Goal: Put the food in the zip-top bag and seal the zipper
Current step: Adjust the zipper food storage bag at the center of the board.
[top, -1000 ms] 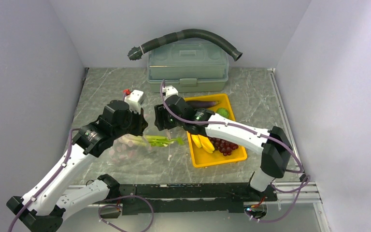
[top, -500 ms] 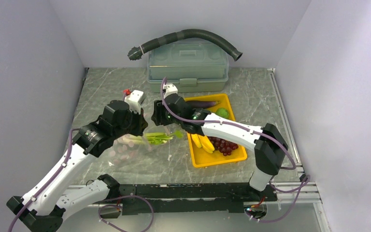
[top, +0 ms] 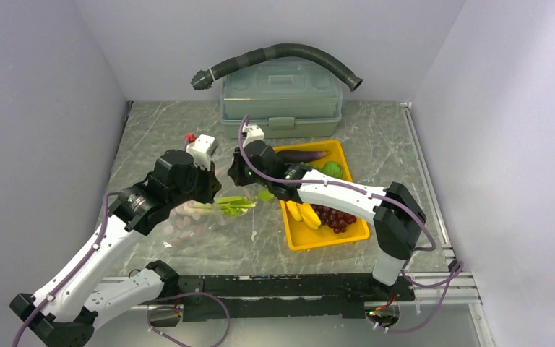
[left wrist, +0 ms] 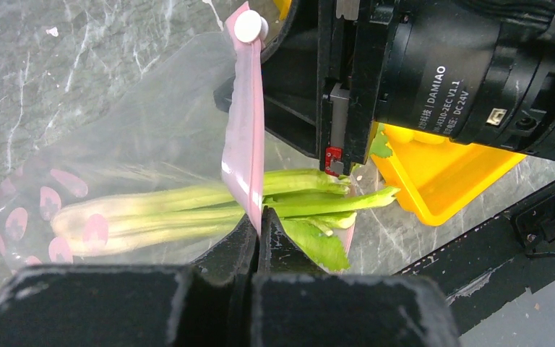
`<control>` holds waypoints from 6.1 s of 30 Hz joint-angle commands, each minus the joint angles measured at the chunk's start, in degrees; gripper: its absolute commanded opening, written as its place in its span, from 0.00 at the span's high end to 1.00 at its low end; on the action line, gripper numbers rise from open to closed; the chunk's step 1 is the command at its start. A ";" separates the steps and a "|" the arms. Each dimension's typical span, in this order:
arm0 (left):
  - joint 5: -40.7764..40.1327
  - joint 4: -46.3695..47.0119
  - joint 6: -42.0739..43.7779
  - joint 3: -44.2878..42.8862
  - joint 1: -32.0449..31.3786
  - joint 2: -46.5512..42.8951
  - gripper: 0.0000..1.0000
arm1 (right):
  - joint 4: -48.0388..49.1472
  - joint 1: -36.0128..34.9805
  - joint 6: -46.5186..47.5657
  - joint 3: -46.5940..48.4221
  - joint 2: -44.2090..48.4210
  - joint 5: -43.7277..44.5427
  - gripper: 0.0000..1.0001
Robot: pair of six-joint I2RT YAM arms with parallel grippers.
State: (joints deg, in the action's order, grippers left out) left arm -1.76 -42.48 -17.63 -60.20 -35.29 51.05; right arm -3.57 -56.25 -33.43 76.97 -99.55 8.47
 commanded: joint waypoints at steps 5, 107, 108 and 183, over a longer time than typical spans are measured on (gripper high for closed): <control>0.19 1.53 1.81 -0.57 0.04 -2.77 1.00 | 5.70 0.32 3.16 2.62 4.07 5.27 1.00; 0.59 -4.63 -2.68 -15.08 0.04 -10.77 1.00 | -23.77 -23.03 30.36 33.76 7.18 35.50 1.00; 0.47 -4.96 -2.68 -15.30 0.04 -10.88 0.95 | -24.18 -23.03 30.09 34.11 6.93 35.51 1.00; 37.66 -17.06 17.89 -36.42 0.10 2.26 1.00 | -27.18 -19.88 26.01 -1.76 46.20 19.94 0.13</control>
State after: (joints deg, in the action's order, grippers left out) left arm 29.12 -59.77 -3.55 -94.24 -35.29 53.82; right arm -28.73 -76.73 -9.72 77.34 -55.59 30.85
